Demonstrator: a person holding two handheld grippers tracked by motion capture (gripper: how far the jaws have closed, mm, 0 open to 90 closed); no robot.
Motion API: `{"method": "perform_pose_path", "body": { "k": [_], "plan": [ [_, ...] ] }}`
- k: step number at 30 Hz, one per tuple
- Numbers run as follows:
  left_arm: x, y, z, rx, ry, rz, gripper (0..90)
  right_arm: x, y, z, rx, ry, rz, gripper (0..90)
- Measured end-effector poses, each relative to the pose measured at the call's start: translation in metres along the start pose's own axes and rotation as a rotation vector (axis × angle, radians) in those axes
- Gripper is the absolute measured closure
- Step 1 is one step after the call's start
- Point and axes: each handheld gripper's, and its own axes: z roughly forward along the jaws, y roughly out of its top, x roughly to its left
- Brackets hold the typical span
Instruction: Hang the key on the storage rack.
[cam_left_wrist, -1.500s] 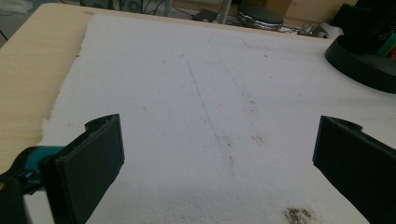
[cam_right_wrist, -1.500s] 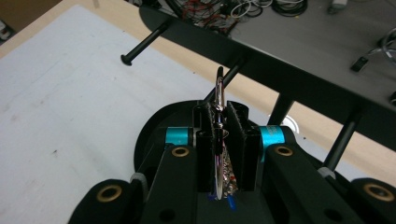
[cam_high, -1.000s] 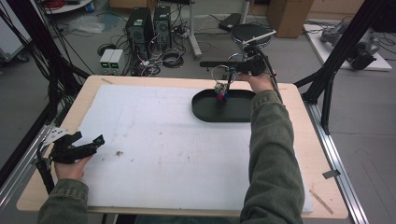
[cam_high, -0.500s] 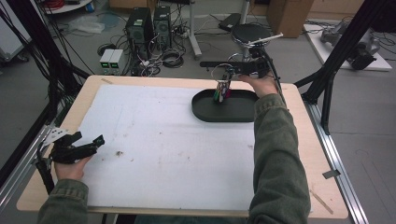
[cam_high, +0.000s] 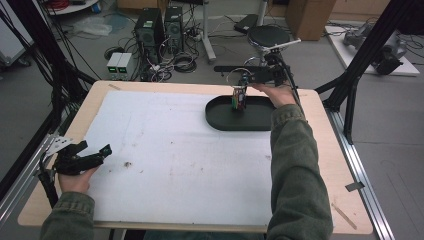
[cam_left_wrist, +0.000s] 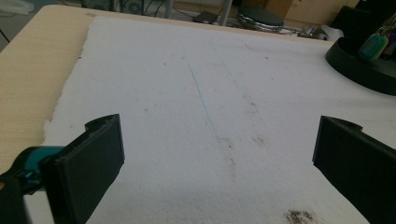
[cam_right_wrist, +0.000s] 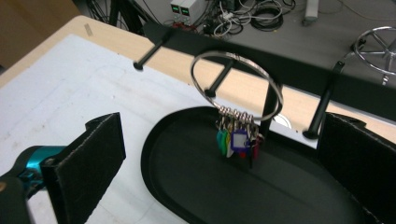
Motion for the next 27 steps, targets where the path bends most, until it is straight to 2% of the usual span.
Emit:
{"method": "perform_pose_path", "body": {
  "k": [4,7,9,15,16,17,20,23,26,27],
  "plan": [
    [0.000,0.000,0.000,0.001,-0.001,-0.001,2.5,-0.008,-0.014,-0.003,0.012,-0.008,0.055,0.5],
    [0.000,0.000,0.000,0.002,-0.002,-0.001,2.5,-0.008,-0.018,-0.006,0.005,-0.012,0.047,0.5],
    [0.000,0.000,0.000,0.001,-0.002,-0.002,2.5,-0.008,-0.023,-0.010,-0.015,0.007,0.054,0.5],
    [0.000,0.000,0.000,0.002,-0.002,-0.004,2.5,-0.005,-0.032,-0.017,0.004,-0.004,0.046,0.5],
    [-0.001,0.000,-0.001,0.002,-0.002,-0.003,2.5,-0.003,-0.036,-0.021,-0.036,0.005,0.047,0.5],
    [0.000,0.000,0.000,0.002,-0.004,-0.004,2.5,-0.004,-0.038,-0.022,-0.036,0.009,0.052,0.5],
    [0.000,0.000,0.000,0.003,-0.007,-0.004,2.5,-0.004,-0.047,-0.023,-0.018,-0.004,0.056,0.5],
    [0.000,0.000,0.000,0.003,-0.008,-0.003,2.5,-0.004,-0.053,-0.025,-0.026,0.002,0.062,0.5],
    [0.000,0.000,0.000,0.009,-0.007,-0.001,2.5,-0.002,-0.061,-0.024,0.018,-0.040,0.029,0.5],
    [0.000,0.000,0.000,0.008,-0.007,-0.002,2.5,-0.002,-0.061,-0.024,0.018,-0.040,0.029,0.5]
  ]
}}
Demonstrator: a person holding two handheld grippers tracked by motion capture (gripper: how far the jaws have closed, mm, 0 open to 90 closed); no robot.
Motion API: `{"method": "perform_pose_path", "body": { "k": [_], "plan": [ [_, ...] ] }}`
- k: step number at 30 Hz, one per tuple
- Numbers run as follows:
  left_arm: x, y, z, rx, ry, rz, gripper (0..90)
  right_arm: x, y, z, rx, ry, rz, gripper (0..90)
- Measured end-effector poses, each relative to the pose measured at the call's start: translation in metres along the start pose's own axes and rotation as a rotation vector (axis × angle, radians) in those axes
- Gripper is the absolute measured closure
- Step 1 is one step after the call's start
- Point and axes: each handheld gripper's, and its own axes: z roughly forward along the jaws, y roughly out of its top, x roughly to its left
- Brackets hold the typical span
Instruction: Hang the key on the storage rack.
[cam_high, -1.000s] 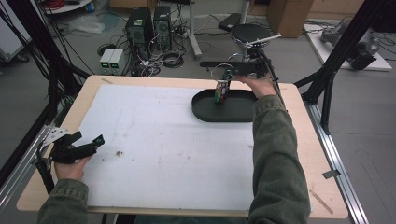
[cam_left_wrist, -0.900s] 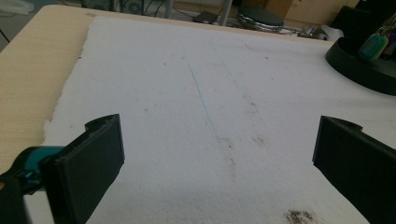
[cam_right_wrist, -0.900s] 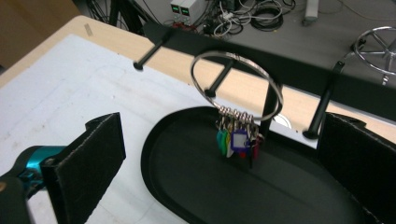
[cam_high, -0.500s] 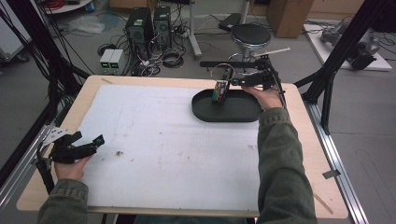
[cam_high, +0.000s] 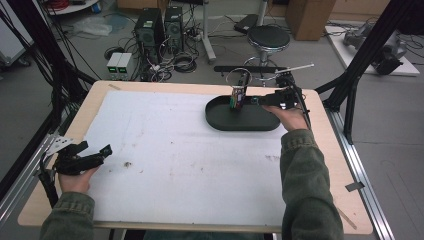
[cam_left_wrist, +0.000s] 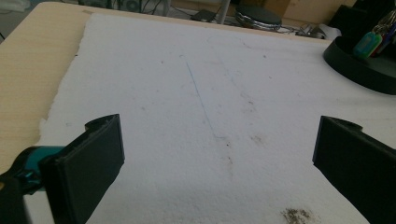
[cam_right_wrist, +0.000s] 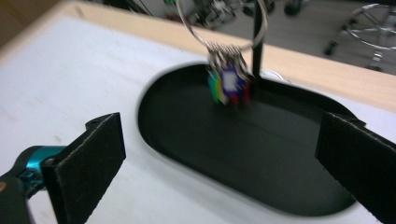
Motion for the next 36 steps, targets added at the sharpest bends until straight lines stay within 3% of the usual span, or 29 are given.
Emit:
{"method": "perform_pose_path", "body": {
  "k": [2,5,15,18,27,36],
  "plan": [
    [0.000,0.000,0.000,-0.003,0.002,-0.004,2.5,0.002,-0.001,-0.002,-0.007,-0.027,-0.024,0.6],
    [0.001,0.000,0.000,-0.002,0.004,-0.004,2.5,0.003,-0.005,-0.007,-0.054,0.009,-0.005,0.5],
    [0.000,0.000,0.000,-0.002,-0.001,-0.006,2.5,0.004,-0.032,-0.017,-0.081,0.011,-0.004,0.5],
    [0.000,0.000,0.000,-0.002,-0.001,-0.005,2.5,0.007,-0.046,-0.019,-0.122,0.014,-0.014,0.5],
    [0.000,0.000,0.000,0.004,0.001,-0.001,2.5,0.009,-0.068,-0.015,-0.121,0.018,-0.028,0.5],
    [0.000,0.000,-0.001,0.000,0.000,-0.002,2.5,0.007,-0.090,-0.019,-0.129,0.018,0.002,0.5]
  ]
}}
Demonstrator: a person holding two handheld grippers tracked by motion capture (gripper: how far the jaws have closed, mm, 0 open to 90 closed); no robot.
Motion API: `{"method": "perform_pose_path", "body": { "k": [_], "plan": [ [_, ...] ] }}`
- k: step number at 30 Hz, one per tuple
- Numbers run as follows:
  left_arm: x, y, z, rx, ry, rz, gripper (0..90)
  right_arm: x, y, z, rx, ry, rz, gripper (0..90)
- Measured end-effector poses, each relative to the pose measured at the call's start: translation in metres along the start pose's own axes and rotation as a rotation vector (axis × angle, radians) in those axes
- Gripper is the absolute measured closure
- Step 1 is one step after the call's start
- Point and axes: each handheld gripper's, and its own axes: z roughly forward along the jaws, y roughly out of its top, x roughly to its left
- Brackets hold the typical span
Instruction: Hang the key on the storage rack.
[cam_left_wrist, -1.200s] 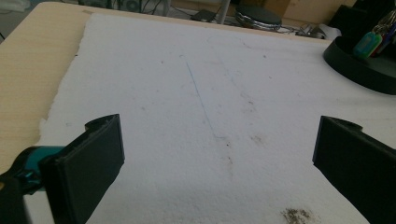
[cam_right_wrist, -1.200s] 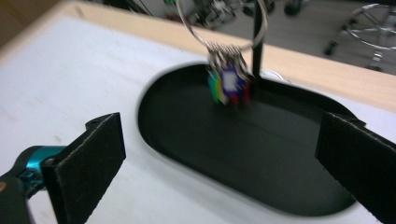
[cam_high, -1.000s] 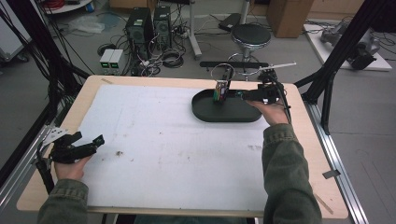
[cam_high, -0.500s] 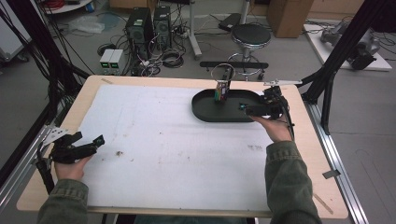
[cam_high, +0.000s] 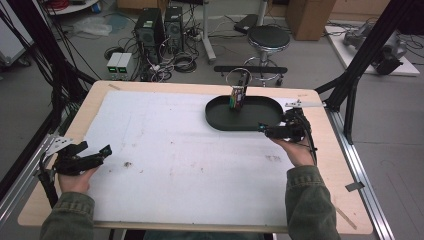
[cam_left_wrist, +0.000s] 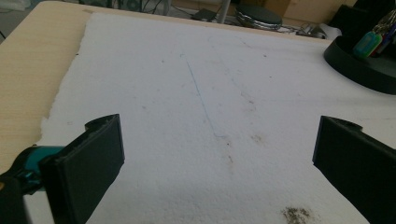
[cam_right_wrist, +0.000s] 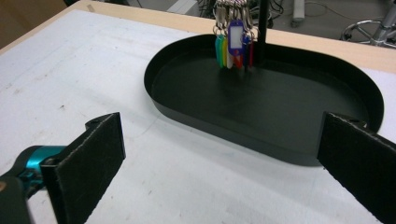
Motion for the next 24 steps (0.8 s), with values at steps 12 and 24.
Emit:
{"method": "perform_pose_path", "body": {
  "k": [12,24],
  "plan": [
    [0.000,0.000,0.000,0.003,0.002,0.000,2.5,0.002,-0.023,-0.006,-0.012,-0.029,-0.009,0.5],
    [0.000,0.000,0.000,0.005,0.001,-0.002,2.5,-0.003,-0.055,-0.010,-0.052,-0.090,0.015,0.5]
  ]
}}
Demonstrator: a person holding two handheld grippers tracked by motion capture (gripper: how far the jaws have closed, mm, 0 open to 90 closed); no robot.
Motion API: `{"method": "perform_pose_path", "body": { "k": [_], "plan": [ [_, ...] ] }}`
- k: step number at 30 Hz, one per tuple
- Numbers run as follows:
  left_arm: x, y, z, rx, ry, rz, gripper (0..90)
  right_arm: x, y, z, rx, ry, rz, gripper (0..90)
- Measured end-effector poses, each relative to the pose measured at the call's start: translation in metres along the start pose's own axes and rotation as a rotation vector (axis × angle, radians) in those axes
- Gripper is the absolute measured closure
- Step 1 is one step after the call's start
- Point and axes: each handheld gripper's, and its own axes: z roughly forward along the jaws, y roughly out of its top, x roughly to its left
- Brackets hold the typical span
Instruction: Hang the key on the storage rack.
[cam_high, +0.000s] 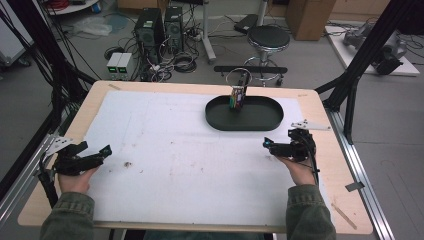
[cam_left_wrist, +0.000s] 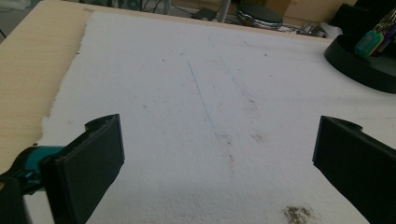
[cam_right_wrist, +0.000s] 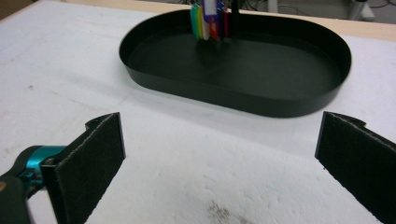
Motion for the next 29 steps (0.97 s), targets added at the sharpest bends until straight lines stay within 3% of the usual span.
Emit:
{"method": "perform_pose_path", "body": {
  "k": [9,10,19,23,29],
  "plan": [
    [-0.001,0.000,0.000,0.002,-0.005,0.003,2.5,0.001,-0.022,-0.009,-0.035,-0.022,0.007,0.5],
    [-0.001,0.000,-0.001,0.003,-0.004,0.004,2.5,0.001,-0.028,-0.011,-0.059,-0.050,0.004,0.5],
    [-0.001,0.000,0.000,0.005,-0.004,0.003,2.5,0.002,-0.048,-0.020,-0.148,-0.105,0.027,0.5],
    [-0.001,0.000,0.000,-0.003,-0.008,0.002,2.5,-0.001,-0.049,-0.025,-0.192,-0.117,0.041,0.5],
    [-0.002,0.000,0.000,0.000,-0.018,-0.001,2.5,-0.003,-0.050,-0.028,-0.203,-0.127,0.065,0.5]
  ]
}}
